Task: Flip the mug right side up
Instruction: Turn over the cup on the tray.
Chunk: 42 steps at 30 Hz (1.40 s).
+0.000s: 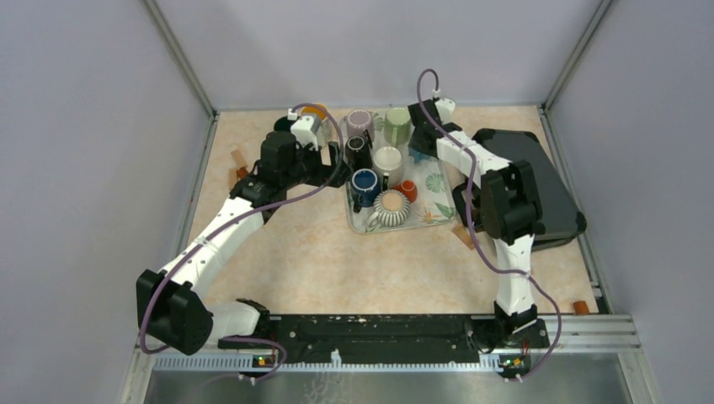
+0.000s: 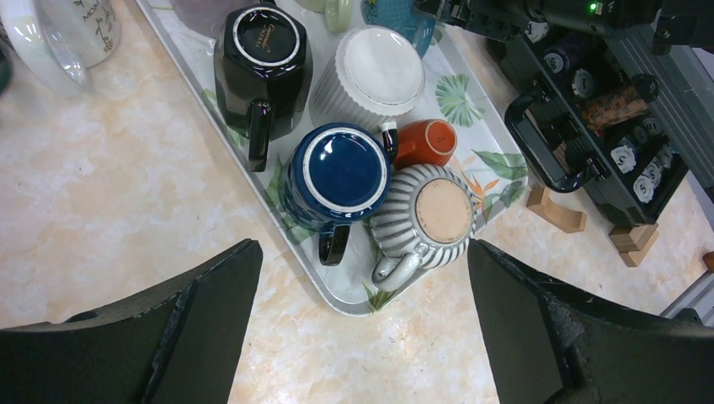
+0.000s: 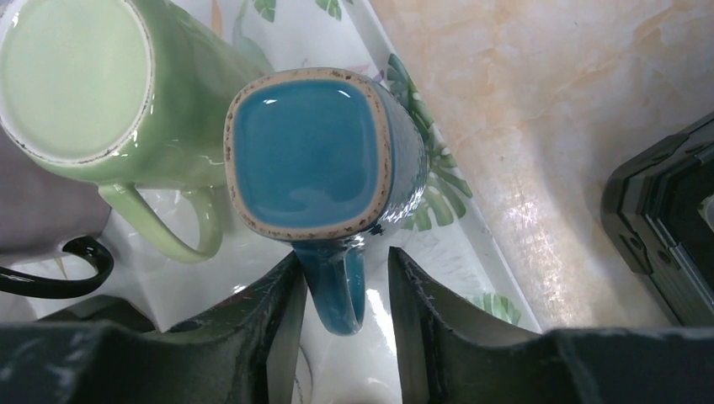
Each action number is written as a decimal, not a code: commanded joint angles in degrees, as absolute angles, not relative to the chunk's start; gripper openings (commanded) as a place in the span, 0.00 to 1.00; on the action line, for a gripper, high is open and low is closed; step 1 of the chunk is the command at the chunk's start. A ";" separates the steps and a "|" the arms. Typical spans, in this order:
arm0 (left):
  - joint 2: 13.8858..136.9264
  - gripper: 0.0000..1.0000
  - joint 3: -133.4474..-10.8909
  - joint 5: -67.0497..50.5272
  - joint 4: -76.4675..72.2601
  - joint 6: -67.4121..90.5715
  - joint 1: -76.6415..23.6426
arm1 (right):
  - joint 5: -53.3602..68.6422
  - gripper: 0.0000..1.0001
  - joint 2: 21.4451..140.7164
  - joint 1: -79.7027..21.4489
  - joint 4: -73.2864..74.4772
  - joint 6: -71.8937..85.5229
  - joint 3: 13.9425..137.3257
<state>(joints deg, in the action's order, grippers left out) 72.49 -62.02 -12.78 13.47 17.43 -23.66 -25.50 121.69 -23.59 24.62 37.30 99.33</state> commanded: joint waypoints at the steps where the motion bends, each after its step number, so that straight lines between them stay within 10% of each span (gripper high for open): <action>1: 71.67 0.98 -61.53 -13.69 10.67 16.88 -23.63 | -24.05 0.38 120.27 -22.57 22.31 34.75 98.26; 26: 72.51 0.98 -61.26 -14.37 10.44 17.33 -23.55 | -20.48 0.28 123.97 -22.16 23.62 29.88 102.39; 33: 72.81 0.99 -61.09 -15.15 10.00 18.19 -23.51 | -19.82 0.00 124.22 -22.01 24.60 28.99 103.91; 42: 72.33 0.98 -59.30 -17.38 6.19 25.94 -22.65 | -19.05 0.00 117.33 -21.95 20.54 28.48 99.75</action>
<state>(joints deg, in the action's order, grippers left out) 72.69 -60.90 -15.33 11.77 21.26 -23.14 -18.79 123.61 -22.70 24.93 29.30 100.79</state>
